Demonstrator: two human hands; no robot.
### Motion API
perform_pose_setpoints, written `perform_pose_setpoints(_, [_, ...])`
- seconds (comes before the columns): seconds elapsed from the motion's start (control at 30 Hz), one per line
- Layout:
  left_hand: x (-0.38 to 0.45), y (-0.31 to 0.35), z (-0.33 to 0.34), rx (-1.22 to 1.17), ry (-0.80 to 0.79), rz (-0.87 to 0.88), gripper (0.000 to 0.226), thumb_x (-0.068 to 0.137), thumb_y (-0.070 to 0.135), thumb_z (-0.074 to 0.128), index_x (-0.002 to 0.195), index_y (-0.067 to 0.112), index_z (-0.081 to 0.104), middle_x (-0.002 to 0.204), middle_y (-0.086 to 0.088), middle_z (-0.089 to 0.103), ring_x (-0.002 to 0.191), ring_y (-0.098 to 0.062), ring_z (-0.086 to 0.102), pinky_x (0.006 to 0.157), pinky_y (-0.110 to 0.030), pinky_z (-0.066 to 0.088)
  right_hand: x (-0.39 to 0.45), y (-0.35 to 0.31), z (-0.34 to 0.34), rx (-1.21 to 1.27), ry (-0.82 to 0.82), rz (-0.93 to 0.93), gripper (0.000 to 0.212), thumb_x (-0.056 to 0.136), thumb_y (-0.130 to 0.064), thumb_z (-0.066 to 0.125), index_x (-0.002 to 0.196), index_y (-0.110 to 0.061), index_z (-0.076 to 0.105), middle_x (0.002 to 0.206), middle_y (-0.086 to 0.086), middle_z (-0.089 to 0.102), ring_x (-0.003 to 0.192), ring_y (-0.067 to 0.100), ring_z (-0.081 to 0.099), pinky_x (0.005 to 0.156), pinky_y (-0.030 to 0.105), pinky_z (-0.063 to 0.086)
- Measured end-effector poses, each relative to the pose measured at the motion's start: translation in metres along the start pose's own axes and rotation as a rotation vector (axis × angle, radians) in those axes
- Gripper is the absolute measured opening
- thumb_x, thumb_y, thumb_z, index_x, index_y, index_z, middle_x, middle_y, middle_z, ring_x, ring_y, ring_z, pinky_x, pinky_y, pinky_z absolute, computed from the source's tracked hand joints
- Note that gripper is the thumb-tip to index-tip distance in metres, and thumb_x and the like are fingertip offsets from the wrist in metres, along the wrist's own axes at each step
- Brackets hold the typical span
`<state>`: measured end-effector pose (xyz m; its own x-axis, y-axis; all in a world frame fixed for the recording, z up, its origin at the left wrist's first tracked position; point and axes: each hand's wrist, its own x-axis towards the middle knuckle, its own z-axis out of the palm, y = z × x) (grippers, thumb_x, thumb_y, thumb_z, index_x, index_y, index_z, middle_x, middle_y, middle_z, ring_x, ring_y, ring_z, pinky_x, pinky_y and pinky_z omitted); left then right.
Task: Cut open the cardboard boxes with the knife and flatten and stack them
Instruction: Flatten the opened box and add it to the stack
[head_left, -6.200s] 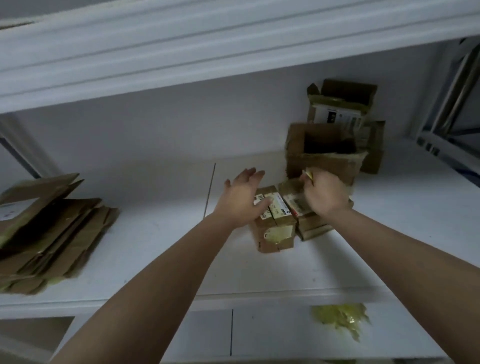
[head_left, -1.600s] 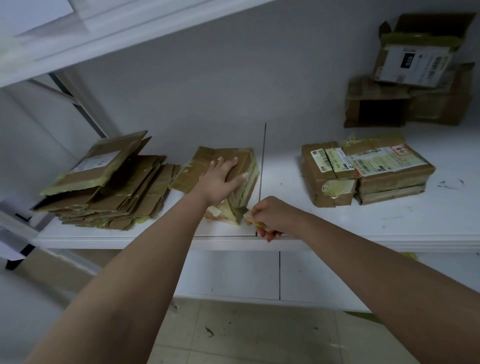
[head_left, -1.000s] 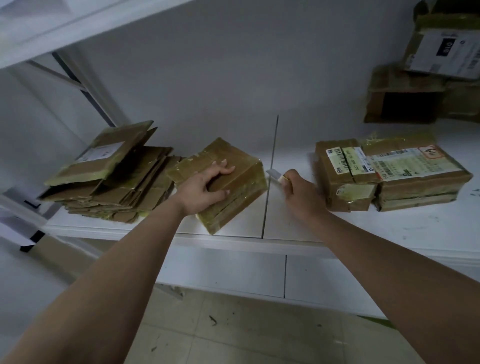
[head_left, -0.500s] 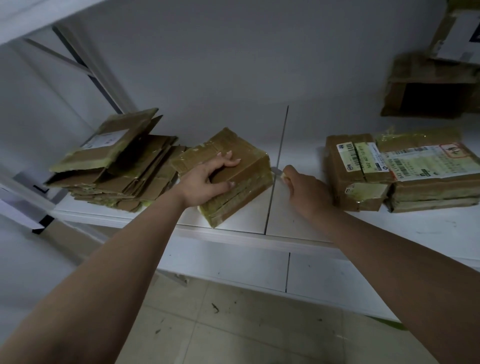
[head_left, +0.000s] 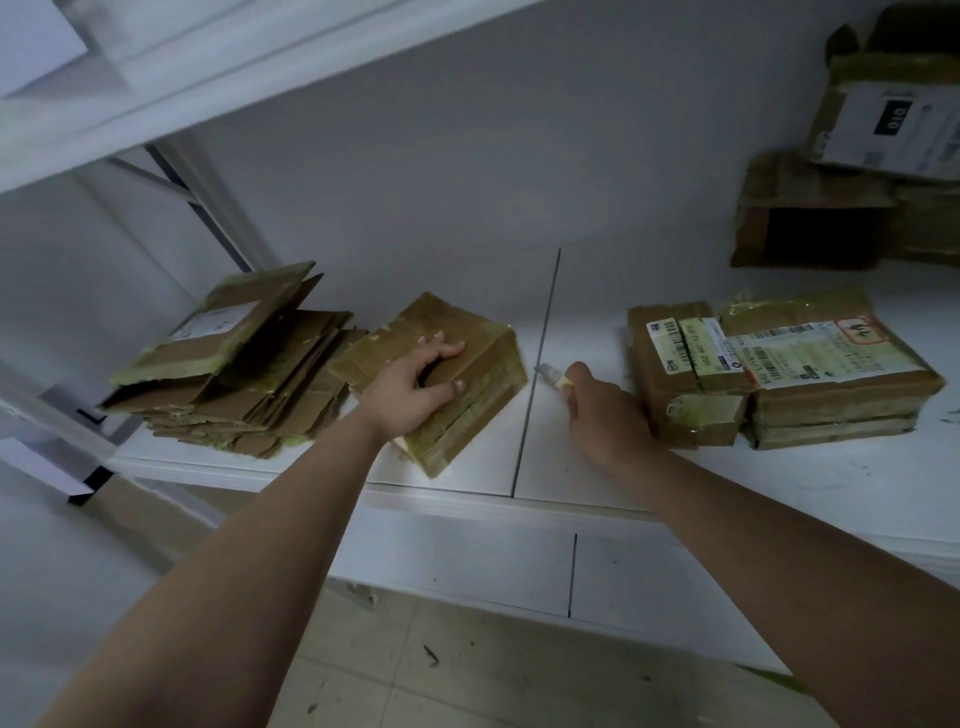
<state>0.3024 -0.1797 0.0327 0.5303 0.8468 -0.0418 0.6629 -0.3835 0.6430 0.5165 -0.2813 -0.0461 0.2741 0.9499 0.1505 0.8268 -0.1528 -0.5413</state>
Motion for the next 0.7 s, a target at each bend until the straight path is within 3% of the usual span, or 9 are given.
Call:
perform_pose_setpoints(0.1, [0.018, 0.020, 0.015, -0.061, 0.126, -0.172, 0.072, 0.063, 0.063, 0.061, 0.131, 0.041, 0.052, 0.146, 0.005, 0.046, 0.138, -0.021, 0.037, 0.113, -0.052, 0.029, -0.003, 0.000, -0.002, 0.097, 0.050, 0.002, 0.012, 0.101, -0.022, 0.034, 0.101, -0.011, 0.040, 0.074, 0.006, 0.056, 0.059, 0.022, 0.052, 0.045, 0.028, 0.034])
perform_pose_setpoints(0.17, [0.039, 0.020, 0.022, -0.172, 0.166, -0.229, 0.075, 0.062, 0.061, 0.062, 0.131, 0.032, 0.054, 0.133, 0.002, 0.057, 0.128, -0.025, 0.049, 0.109, -0.052, 0.035, -0.006, 0.001, -0.003, 0.081, 0.046, -0.026, 0.015, 0.101, -0.024, 0.036, 0.103, -0.010, 0.042, 0.072, 0.004, 0.054, 0.059, 0.023, 0.052, 0.044, 0.027, 0.031])
perform_pose_setpoints(0.23, [0.037, 0.039, 0.019, -0.242, 0.158, -0.262, 0.064, 0.077, 0.048, 0.065, 0.133, 0.021, 0.054, 0.132, -0.004, 0.058, 0.122, -0.026, 0.054, 0.109, -0.046, 0.038, -0.011, 0.003, -0.003, 0.017, 0.066, -0.079, 0.018, 0.100, -0.026, 0.038, 0.104, -0.010, 0.046, 0.069, 0.004, 0.055, 0.059, 0.026, 0.056, 0.046, 0.028, 0.033])
perform_pose_setpoints(0.3, [0.031, 0.041, 0.014, -0.186, 0.065, -0.222, 0.053, 0.094, 0.032, 0.060, 0.142, 0.016, 0.046, 0.147, -0.005, 0.044, 0.132, -0.024, 0.045, 0.112, -0.035, 0.034, -0.017, 0.004, -0.002, -0.068, 0.101, -0.163, 0.021, 0.099, -0.029, 0.040, 0.103, -0.012, 0.050, 0.066, 0.005, 0.059, 0.056, 0.028, 0.058, 0.047, 0.027, 0.033])
perform_pose_setpoints(0.43, [0.019, 0.028, 0.005, 0.123, -0.061, -0.131, 0.056, 0.100, 0.044, 0.042, 0.151, 0.029, 0.025, 0.162, -0.003, 0.008, 0.149, -0.019, 0.003, 0.120, -0.036, 0.007, -0.027, -0.005, 0.009, -0.083, 0.174, -0.361, 0.029, 0.094, -0.034, 0.039, 0.092, -0.010, 0.055, 0.054, 0.003, 0.058, 0.041, 0.027, 0.052, 0.043, 0.019, 0.015])
perform_pose_setpoints(0.57, [0.017, 0.028, 0.012, 0.310, -0.065, -0.073, 0.055, 0.103, 0.043, 0.027, 0.153, 0.026, 0.013, 0.162, -0.009, 0.003, 0.149, -0.026, -0.004, 0.118, -0.039, 0.002, -0.031, -0.019, 0.018, -0.080, 0.192, -0.442, 0.029, 0.088, -0.034, 0.036, 0.078, -0.011, 0.051, 0.039, -0.003, 0.046, 0.025, 0.019, 0.037, 0.041, 0.012, 0.008])
perform_pose_setpoints(0.7, [0.017, 0.026, 0.011, 0.348, -0.066, -0.059, 0.055, 0.104, 0.043, 0.025, 0.154, 0.025, 0.012, 0.162, -0.010, 0.002, 0.149, -0.027, -0.004, 0.118, -0.041, 0.003, -0.029, -0.024, 0.026, -0.076, 0.247, -0.435, 0.028, 0.086, -0.033, 0.036, 0.077, -0.011, 0.050, 0.038, -0.002, 0.046, 0.024, 0.020, 0.037, 0.042, 0.012, 0.006])
